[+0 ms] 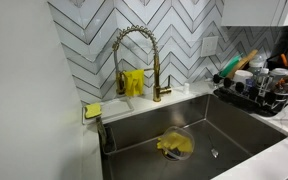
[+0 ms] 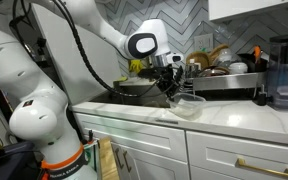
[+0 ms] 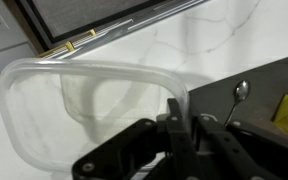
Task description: Put the bowl on the edge of the dish rack
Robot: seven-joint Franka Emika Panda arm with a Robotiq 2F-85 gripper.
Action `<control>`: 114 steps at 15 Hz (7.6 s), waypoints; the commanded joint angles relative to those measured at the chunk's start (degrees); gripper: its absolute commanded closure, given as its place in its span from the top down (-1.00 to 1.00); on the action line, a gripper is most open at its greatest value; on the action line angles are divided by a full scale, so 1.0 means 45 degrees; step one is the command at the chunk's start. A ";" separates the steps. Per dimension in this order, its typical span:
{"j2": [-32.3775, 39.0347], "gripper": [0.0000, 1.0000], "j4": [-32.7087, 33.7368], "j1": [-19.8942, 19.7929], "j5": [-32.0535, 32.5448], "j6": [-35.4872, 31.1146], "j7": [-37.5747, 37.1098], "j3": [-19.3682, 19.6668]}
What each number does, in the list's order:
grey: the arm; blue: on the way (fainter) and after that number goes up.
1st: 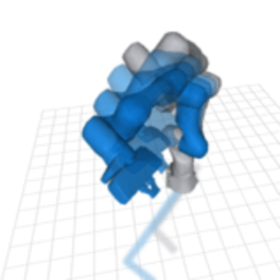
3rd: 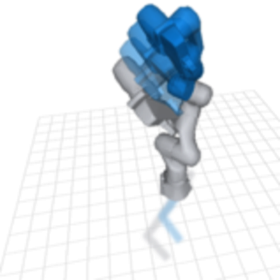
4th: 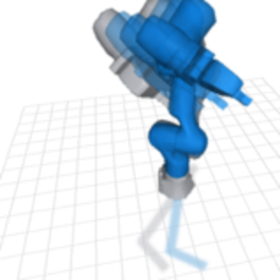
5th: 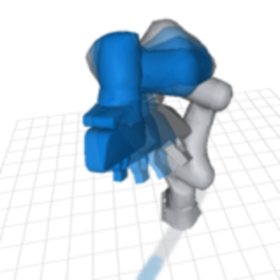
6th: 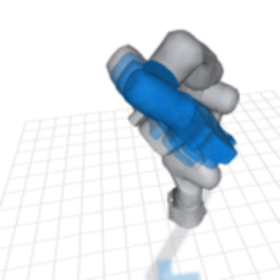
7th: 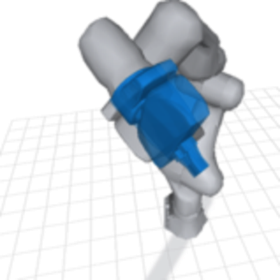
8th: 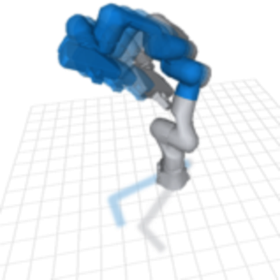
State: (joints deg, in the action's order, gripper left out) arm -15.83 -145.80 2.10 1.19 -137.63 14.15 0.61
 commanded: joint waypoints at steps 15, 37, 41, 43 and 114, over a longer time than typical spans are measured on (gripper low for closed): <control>-0.2898 -0.96 0.3342 0.1393 -0.4477 0.7768 0.2520 0.0907; -0.2808 -0.86 0.2161 0.0819 -1.2918 0.4879 0.3435 0.0929; -0.2748 -0.96 0.1872 0.0774 -1.3355 0.4390 0.3678 0.0829; -0.2536 -0.96 0.1844 0.1170 -1.5019 0.4240 0.4874 0.1089; 0.0141 -0.96 0.1380 -0.0068 -2.3569 -0.0925 0.9480 -0.2029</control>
State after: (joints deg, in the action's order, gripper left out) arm -14.08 -137.75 1.46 -108.62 -137.18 61.68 -7.22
